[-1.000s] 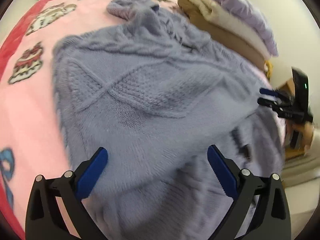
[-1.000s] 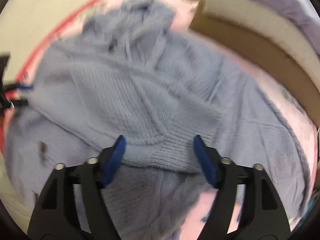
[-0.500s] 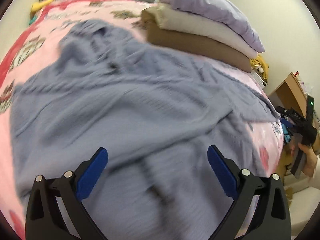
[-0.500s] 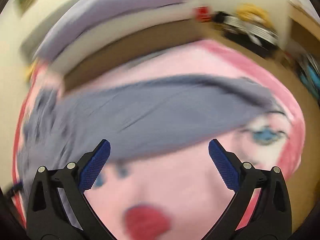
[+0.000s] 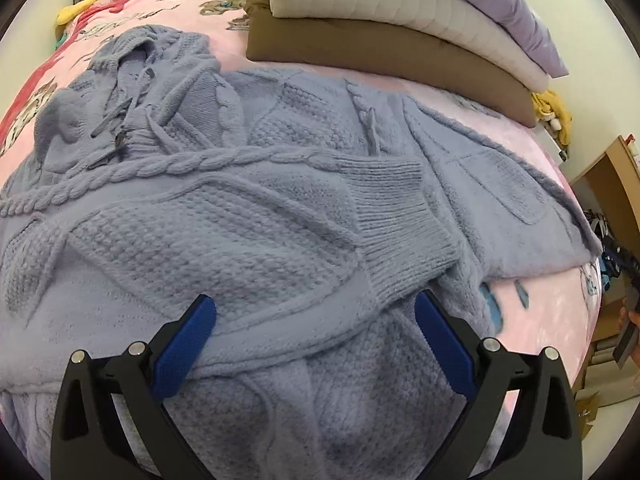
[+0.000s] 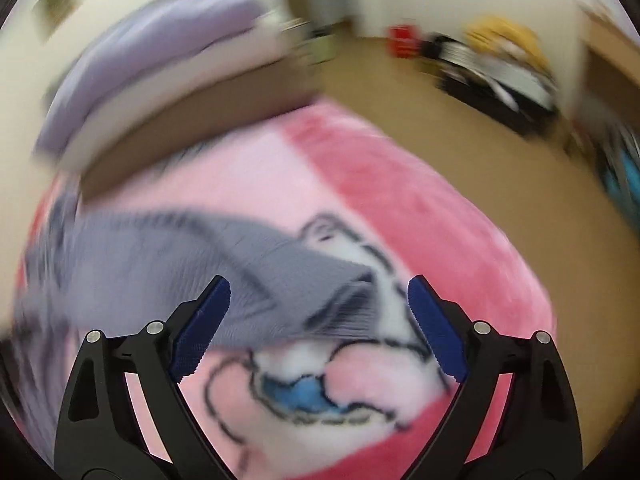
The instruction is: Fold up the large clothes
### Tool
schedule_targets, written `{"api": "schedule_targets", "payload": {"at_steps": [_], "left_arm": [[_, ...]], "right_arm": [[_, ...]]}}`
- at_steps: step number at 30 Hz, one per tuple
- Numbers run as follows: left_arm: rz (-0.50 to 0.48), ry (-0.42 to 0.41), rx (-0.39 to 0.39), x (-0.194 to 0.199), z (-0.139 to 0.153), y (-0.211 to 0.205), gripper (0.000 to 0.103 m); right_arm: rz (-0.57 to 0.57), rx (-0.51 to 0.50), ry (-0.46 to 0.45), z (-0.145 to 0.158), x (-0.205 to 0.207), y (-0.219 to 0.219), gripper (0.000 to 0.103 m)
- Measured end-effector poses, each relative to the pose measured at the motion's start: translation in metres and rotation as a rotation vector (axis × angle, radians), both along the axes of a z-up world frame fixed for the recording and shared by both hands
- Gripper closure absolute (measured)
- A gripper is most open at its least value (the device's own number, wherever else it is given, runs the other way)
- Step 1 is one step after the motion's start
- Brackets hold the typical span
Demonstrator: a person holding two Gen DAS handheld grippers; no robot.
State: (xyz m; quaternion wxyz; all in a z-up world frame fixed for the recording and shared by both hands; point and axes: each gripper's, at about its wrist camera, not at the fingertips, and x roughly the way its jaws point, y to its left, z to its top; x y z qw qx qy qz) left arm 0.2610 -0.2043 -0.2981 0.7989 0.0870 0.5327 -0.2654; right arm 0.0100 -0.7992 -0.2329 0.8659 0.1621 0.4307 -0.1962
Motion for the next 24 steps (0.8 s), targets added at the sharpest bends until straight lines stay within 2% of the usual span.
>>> {"api": "schedule_targets", "payload": {"at_steps": [1,2,3,4,6,7,9,10,11,12,13,14,18,20,21,24], "left_arm": [[-0.002,0.002,0.010,0.001,0.000,-0.002,0.005],[-0.003,0.003,0.017,0.001,-0.001,-0.004,0.005],[-0.007,0.002,0.028,0.001,-0.002,-0.005,0.005],[-0.010,0.002,0.034,0.001,-0.002,-0.006,0.005],[-0.010,0.006,0.045,0.001,-0.004,-0.008,0.005],[-0.009,0.009,0.049,0.001,-0.005,-0.008,0.005],[-0.008,0.009,0.053,-0.001,-0.006,-0.008,0.005],[-0.009,0.007,0.054,-0.001,-0.006,-0.008,0.005],[-0.010,0.005,0.055,-0.002,-0.006,-0.008,0.005],[-0.011,0.004,0.054,-0.002,-0.006,-0.008,0.005],[-0.009,0.002,0.050,-0.002,-0.006,-0.007,0.005],[-0.006,0.003,0.044,-0.003,-0.006,-0.007,0.005],[0.022,0.009,0.001,0.001,-0.008,-0.003,0.005],[0.035,0.007,-0.023,0.002,-0.009,-0.001,0.005],[0.041,0.007,-0.033,0.003,-0.009,0.000,0.005],[0.066,0.018,-0.083,0.003,-0.006,0.007,0.005]], "right_arm": [[0.042,-0.022,0.021,0.000,0.005,0.003,0.020],[0.075,-0.061,0.059,-0.001,0.012,0.005,0.030],[0.108,-0.085,0.093,-0.002,0.019,0.008,0.033],[0.154,-0.131,0.144,-0.007,0.026,0.011,0.035],[0.233,-0.237,0.252,-0.018,0.038,0.016,0.045],[0.261,-0.259,0.281,-0.020,0.040,0.018,0.058],[0.334,-0.288,0.301,-0.018,0.044,0.020,0.064],[0.361,-0.274,0.310,-0.016,0.045,0.020,0.073],[0.382,-0.235,0.313,-0.013,0.047,0.018,0.084],[0.393,-0.192,0.307,-0.009,0.049,0.015,0.088],[0.405,-0.097,0.295,-0.001,0.052,0.008,0.089],[0.415,-0.025,0.277,0.007,0.055,0.003,0.095],[0.482,0.211,0.181,0.057,0.069,0.003,0.095],[0.515,0.355,0.098,0.093,0.084,0.015,0.095],[0.524,0.389,0.067,0.105,0.089,0.022,0.095],[0.561,0.580,-0.032,0.137,0.120,0.054,0.095]]}}
